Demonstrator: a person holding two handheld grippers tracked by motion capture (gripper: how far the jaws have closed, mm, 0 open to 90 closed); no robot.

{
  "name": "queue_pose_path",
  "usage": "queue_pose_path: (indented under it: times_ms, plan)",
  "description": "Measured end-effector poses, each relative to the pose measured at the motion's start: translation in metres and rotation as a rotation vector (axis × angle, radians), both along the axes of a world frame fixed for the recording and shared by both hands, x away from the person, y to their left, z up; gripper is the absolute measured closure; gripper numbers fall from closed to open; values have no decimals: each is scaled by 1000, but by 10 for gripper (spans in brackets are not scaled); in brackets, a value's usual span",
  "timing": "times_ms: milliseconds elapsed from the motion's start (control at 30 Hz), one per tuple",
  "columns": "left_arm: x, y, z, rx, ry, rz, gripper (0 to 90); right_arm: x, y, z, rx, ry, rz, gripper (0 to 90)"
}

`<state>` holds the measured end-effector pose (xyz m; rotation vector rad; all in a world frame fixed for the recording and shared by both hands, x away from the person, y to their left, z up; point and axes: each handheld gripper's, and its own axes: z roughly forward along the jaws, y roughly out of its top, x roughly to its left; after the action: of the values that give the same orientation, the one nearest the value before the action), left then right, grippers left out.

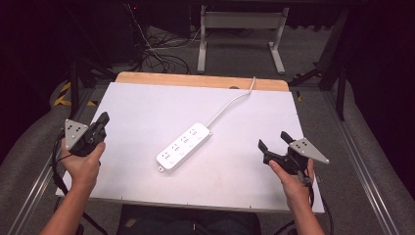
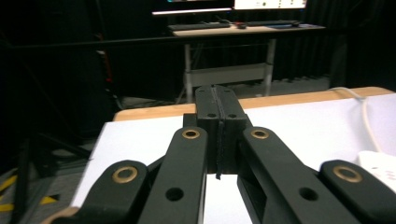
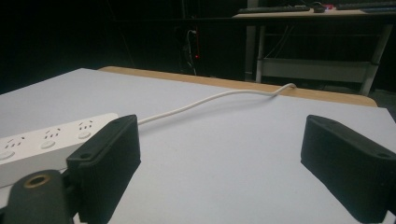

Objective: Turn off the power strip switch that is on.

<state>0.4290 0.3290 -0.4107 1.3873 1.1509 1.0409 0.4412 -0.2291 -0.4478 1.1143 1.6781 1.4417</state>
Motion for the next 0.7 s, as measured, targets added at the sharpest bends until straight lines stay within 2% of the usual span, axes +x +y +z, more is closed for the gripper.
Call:
queue_pose_path:
  times_ms: [67, 133, 433, 533, 567, 600, 633, 700]
  plan:
    - [-1, 3, -1, -34, -5, 18, 900, 0, 0, 0, -2, 1, -1, 128]
    - [-2, 5, -1, -31, -20, 29, 900, 0, 0, 0, 1, -1, -2, 128]
    - [-1, 11, -5, -26, -9, 56, 897, 0, -1, 0, -2, 0, -2, 129]
    - [-1, 12, -6, -24, -13, 57, 854, -1, -1, 0, 2, 0, -2, 129]
    - [-1, 12, -6, -21, -14, 57, 793, -1, -1, 0, 2, 0, -2, 129]
    - [-1, 11, -6, -15, -21, 68, 585, -1, -1, 0, 2, 0, -2, 129]
    - [0, 9, -4, -24, -19, 41, 475, -1, -1, 0, 2, 0, -2, 129]
    - [1, 8, -4, -11, -17, 28, 307, -1, -1, 0, 2, 0, -2, 129]
